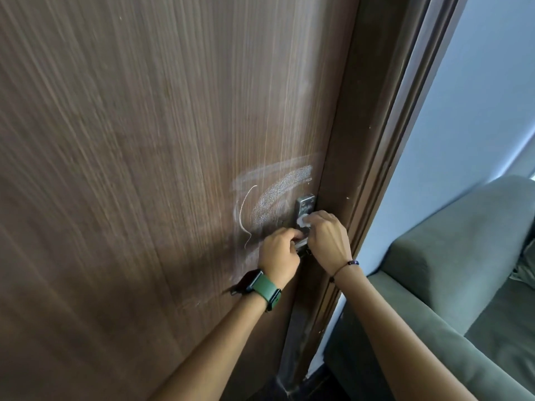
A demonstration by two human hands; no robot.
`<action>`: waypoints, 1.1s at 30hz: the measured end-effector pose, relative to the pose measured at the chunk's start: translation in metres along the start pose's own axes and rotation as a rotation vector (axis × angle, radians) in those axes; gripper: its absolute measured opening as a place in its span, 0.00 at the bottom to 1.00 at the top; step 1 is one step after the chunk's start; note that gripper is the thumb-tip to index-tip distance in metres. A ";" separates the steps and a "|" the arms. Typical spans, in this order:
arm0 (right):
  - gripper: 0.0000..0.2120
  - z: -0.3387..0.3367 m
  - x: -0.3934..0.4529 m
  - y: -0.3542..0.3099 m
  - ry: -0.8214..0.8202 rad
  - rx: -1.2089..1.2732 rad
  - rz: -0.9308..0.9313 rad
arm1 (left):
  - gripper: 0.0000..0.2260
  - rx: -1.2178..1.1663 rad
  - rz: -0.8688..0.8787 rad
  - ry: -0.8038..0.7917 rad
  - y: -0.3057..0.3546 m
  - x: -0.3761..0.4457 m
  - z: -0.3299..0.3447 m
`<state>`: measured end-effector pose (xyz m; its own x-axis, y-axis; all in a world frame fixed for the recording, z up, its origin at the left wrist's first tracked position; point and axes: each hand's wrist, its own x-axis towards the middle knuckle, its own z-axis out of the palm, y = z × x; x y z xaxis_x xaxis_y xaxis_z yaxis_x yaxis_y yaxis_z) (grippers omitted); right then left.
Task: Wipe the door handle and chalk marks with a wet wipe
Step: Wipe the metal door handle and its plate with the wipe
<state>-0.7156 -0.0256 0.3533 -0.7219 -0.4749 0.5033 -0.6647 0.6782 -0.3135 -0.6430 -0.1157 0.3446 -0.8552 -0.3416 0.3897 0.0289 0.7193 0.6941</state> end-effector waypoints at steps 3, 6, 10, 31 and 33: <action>0.09 -0.003 -0.009 0.006 0.065 0.001 -0.017 | 0.15 0.000 0.011 -0.002 -0.003 -0.001 -0.002; 0.12 -0.003 -0.006 0.012 0.016 -0.048 -0.043 | 0.15 -0.008 0.027 0.004 -0.004 -0.003 -0.001; 0.12 -0.001 0.015 0.013 0.006 -0.078 -0.065 | 0.16 0.003 0.019 0.014 -0.003 -0.001 -0.001; 0.10 -0.004 0.003 0.023 -0.010 -0.052 -0.227 | 0.14 0.032 -0.072 0.026 0.003 -0.001 0.000; 0.14 -0.004 -0.014 0.030 0.005 -0.036 -0.237 | 0.14 0.022 -0.070 0.024 0.002 -0.002 0.000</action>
<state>-0.7242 0.0035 0.3401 -0.5457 -0.6200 0.5637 -0.8079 0.5680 -0.1573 -0.6412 -0.1138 0.3457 -0.8422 -0.4054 0.3553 -0.0417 0.7061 0.7068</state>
